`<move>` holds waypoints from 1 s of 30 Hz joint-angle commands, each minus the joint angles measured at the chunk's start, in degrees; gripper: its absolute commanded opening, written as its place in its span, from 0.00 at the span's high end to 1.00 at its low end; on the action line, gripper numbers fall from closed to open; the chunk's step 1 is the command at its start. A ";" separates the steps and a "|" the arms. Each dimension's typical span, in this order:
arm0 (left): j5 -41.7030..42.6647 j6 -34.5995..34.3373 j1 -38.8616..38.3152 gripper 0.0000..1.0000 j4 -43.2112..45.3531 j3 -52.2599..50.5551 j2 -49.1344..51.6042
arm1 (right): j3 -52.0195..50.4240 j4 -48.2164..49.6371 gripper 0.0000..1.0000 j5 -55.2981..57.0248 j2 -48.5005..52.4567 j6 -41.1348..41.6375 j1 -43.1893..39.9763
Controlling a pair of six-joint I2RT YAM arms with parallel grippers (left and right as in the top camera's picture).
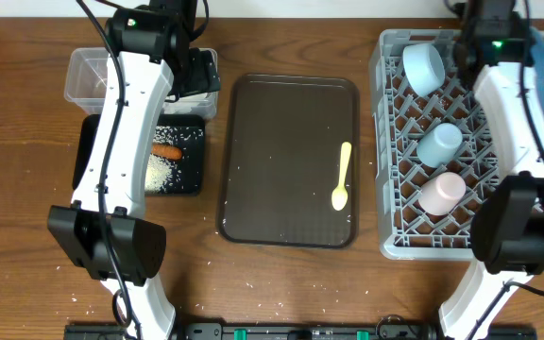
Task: Sort waste into correct bins and load items into the dishwasher rack
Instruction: 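Move the right gripper from the rack down to the yellow spoon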
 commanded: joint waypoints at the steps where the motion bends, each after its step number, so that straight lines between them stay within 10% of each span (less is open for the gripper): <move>1: -0.72 -0.33 0.15 0.02 -0.17 -0.13 0.31 | -0.07 -1.20 0.64 -1.79 0.48 0.42 1.79; 17: -0.72 -0.33 0.15 0.02 -0.17 -0.13 0.31 | 0.92 -4.13 0.17 -4.94 -2.34 18.51 3.04; 30: -0.72 -0.33 0.15 0.02 -0.17 -0.13 0.33 | 0.72 -13.62 0.03 -54.73 -10.47 38.64 16.98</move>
